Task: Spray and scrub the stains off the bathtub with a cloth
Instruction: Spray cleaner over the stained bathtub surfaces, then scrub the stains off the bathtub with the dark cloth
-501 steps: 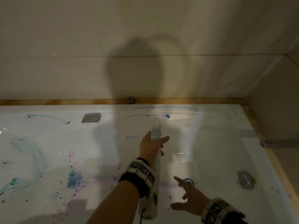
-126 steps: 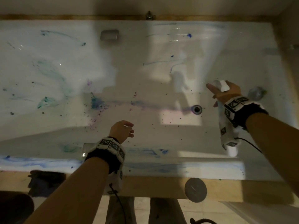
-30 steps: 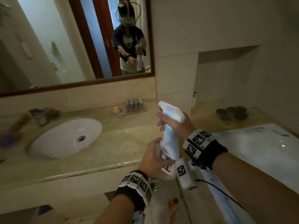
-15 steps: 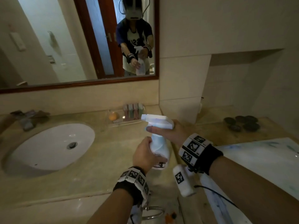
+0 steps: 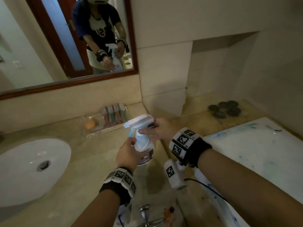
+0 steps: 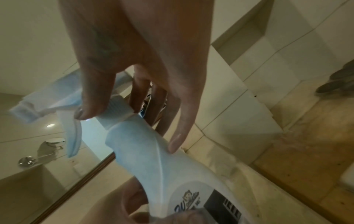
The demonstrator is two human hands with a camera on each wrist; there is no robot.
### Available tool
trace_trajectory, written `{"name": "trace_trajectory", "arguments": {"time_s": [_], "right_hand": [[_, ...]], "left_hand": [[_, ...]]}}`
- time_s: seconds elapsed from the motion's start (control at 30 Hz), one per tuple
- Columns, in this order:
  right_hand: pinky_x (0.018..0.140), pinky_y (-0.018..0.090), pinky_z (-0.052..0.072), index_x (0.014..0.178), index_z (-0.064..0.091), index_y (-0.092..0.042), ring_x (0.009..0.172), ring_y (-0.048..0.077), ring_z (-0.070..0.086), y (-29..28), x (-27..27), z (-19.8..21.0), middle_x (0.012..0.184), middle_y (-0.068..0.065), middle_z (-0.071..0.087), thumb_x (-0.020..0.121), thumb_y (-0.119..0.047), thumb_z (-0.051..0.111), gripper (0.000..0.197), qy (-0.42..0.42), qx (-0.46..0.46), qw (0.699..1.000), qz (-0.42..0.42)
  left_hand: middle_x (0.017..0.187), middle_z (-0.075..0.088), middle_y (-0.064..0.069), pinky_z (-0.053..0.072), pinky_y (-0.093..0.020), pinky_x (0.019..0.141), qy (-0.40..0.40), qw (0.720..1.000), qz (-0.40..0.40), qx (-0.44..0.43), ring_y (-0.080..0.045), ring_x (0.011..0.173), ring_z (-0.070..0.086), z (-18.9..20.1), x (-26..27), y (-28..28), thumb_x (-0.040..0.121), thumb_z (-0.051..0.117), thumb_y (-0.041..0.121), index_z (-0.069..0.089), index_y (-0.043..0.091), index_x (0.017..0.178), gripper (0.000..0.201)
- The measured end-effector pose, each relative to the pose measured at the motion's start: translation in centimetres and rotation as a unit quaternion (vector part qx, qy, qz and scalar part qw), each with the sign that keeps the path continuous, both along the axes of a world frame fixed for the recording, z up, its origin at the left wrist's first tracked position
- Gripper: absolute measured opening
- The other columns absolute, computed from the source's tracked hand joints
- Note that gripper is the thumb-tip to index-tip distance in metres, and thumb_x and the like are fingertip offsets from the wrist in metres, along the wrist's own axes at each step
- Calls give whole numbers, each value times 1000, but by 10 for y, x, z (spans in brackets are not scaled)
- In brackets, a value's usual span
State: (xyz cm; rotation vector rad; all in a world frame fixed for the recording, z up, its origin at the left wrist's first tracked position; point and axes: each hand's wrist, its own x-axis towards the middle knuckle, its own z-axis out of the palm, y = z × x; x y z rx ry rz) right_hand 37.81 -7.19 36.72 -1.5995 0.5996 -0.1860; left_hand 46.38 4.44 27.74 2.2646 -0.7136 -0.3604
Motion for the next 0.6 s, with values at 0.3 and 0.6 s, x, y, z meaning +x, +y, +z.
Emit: {"name": "trace_trajectory", "arguments": {"time_s": [0.3, 0.6], "right_hand": [[76, 31, 54, 115, 59, -1, 101, 26, 59, 15, 6, -6, 113, 17, 62, 81, -7, 68, 36, 24, -39, 998, -41], [73, 24, 46, 116, 61, -12, 88, 13, 55, -13, -74, -39, 107, 5, 63, 79, -11, 70, 38, 177, -162, 959, -149]], "left_hand": [[102, 58, 0, 42, -30, 71, 44, 995, -89, 33, -22, 89, 55, -4, 17, 5, 74, 74, 35, 47, 17, 116, 53], [133, 51, -10, 40, -31, 101, -22, 889, -261, 375, -25, 122, 50, -44, -18, 20, 94, 47, 27, 51, 11, 127, 38]]}}
